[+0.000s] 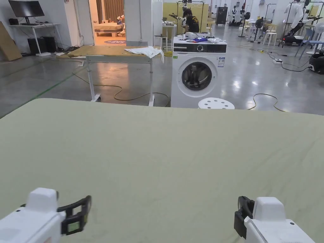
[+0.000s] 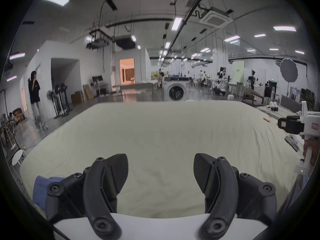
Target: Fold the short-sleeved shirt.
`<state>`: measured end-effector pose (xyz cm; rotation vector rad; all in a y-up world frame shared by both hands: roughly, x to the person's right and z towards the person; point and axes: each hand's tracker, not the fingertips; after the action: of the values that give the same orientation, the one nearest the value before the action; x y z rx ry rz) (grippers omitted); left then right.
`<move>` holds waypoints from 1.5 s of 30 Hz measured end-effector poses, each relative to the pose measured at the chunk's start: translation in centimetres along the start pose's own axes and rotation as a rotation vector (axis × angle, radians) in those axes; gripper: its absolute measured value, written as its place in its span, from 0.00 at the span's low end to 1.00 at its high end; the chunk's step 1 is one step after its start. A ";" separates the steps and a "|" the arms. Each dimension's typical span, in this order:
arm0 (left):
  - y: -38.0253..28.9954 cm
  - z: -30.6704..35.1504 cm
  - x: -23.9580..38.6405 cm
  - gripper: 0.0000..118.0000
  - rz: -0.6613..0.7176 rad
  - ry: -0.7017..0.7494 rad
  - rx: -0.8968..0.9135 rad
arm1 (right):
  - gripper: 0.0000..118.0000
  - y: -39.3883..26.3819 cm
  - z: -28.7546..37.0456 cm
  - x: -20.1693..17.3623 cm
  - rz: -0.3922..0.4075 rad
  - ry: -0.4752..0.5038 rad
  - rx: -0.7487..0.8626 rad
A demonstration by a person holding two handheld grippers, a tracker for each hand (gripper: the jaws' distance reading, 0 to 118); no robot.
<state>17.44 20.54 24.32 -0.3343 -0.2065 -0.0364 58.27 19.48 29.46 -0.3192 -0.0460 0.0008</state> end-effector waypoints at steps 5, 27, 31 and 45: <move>0.8 -1.3 5.8 0.39 -0.031 0.012 0.109 | 0.00 0.5 0.1 -0.7 -0.014 -0.020 0.034; 1.4 -0.8 9.0 0.00 0.067 0.135 0.226 | 0.00 0.9 1.8 -2.2 -0.029 -0.091 0.167; 1.6 -0.4 9.2 0.00 0.055 0.117 0.239 | 0.01 1.1 1.5 -2.3 -0.012 -0.103 0.151; 1.8 0.0 8.5 0.85 0.028 0.153 0.258 | 0.73 1.3 1.4 -3.1 0.009 -0.146 0.212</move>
<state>25.92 22.26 25.51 -0.0769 -0.0538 -0.0077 55.16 21.12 30.19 -0.1066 -0.1882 0.0380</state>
